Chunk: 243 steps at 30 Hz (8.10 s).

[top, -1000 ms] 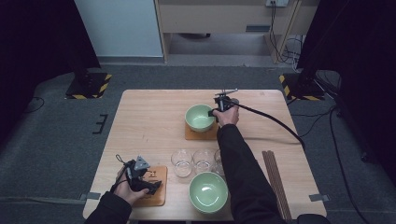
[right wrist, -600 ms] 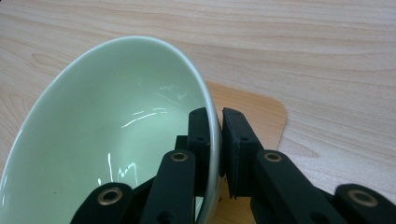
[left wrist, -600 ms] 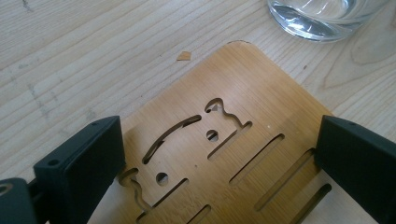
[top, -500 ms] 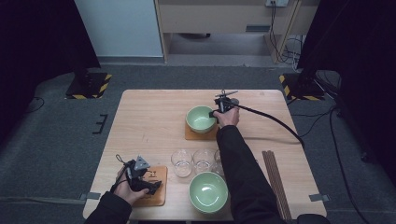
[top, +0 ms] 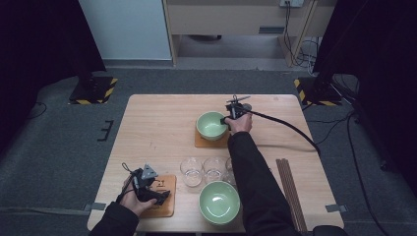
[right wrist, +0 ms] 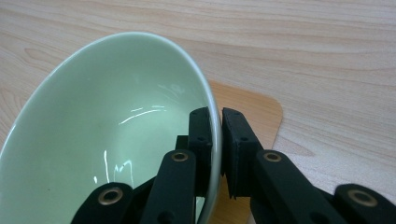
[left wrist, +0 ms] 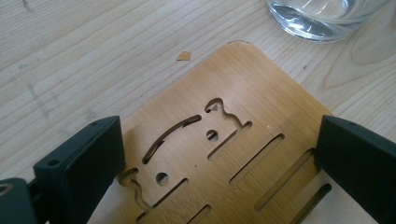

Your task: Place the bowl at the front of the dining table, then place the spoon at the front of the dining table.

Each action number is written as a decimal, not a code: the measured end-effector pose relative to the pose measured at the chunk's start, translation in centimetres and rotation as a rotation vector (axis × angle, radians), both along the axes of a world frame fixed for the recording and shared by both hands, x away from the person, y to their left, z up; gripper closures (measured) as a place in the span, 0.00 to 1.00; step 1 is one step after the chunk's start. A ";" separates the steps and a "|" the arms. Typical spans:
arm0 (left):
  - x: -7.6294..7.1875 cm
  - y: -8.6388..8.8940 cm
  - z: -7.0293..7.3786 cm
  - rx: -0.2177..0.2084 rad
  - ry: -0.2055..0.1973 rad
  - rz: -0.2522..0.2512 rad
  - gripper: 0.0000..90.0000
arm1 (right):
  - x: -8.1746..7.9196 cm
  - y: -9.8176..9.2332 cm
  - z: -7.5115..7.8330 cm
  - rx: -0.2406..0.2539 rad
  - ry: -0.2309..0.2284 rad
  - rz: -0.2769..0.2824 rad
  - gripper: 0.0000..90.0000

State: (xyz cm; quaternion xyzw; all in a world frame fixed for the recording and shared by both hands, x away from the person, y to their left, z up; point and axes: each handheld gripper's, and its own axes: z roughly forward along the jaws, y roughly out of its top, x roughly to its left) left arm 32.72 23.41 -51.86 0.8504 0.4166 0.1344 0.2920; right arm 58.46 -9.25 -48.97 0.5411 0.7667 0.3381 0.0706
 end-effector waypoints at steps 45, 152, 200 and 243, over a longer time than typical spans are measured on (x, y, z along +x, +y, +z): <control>0.0 0.0 0.0 -0.006 0.002 0.010 0.01 | -1.2 -1.3 1.0 0.049 -0.060 0.030 0.50; -1.6 0.7 3.9 -0.209 -0.226 0.086 0.25 | -24.8 -15.9 0.5 -0.154 -0.002 0.054 0.56; -1.3 0.6 3.9 -0.211 -0.223 0.087 0.25 | -25.4 -14.0 -0.7 -0.278 0.154 0.056 0.78; -1.4 0.3 5.0 -0.276 -0.268 0.103 0.26 | -25.3 -13.4 -0.7 -0.261 0.122 0.010 0.90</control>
